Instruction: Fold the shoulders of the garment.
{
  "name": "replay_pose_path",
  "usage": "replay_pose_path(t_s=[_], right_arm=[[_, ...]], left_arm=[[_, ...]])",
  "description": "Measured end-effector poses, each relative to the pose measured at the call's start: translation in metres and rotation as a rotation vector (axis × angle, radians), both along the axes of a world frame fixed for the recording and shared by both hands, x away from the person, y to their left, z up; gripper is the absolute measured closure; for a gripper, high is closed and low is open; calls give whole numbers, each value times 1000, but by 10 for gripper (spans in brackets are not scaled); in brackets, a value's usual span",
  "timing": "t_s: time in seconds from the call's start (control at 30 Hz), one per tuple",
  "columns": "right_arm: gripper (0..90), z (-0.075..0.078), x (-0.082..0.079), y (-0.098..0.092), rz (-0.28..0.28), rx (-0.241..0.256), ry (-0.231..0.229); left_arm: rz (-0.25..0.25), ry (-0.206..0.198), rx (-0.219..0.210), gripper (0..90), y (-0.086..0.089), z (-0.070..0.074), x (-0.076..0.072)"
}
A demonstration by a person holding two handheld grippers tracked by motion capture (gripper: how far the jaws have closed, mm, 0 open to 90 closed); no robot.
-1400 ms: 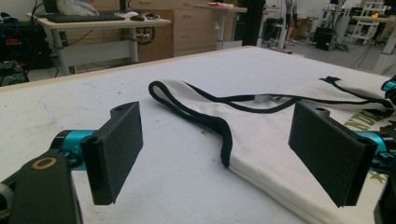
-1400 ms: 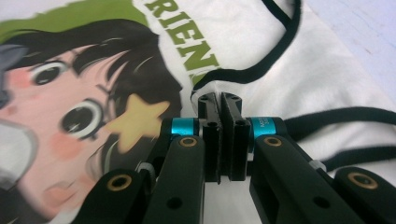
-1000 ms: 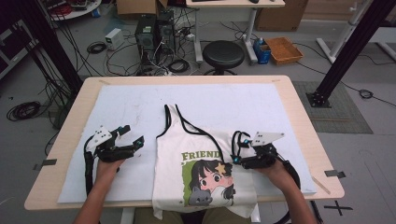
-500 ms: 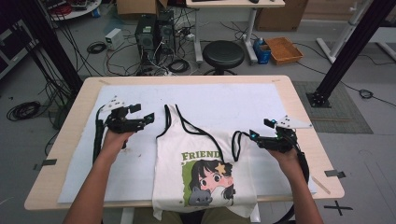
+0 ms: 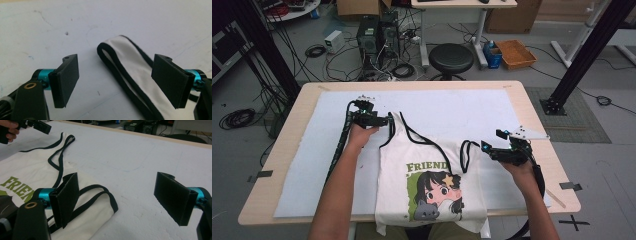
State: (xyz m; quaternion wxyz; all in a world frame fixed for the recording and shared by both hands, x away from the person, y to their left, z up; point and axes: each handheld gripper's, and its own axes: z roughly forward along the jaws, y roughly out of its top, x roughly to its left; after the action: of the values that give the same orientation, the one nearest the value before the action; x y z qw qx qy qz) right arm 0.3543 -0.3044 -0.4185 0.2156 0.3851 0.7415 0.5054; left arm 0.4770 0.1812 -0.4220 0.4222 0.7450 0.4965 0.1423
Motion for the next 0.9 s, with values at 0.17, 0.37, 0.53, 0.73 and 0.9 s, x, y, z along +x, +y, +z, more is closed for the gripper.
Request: replay_pose_path(t_s=[0.17, 0.37, 0.53, 0.73, 0.9], right_arm=[[202, -2, 1, 3, 14, -10, 8], [201, -4, 1, 6, 26, -17, 14], [202, -3, 0, 10, 39, -19, 18], [201, -4, 0, 11, 48, -18, 17], [201, -4, -2, 10, 48, -13, 19]], left_arm=[[-23, 2, 59, 255, -12, -14, 4], [-76, -13, 193, 392, -27, -23, 1], [-150, -32, 176, 858, -37, -22, -4], [-197, -93, -49, 873, -23, 1, -14], [-359, -156, -220, 872, -28, 10, -42]])
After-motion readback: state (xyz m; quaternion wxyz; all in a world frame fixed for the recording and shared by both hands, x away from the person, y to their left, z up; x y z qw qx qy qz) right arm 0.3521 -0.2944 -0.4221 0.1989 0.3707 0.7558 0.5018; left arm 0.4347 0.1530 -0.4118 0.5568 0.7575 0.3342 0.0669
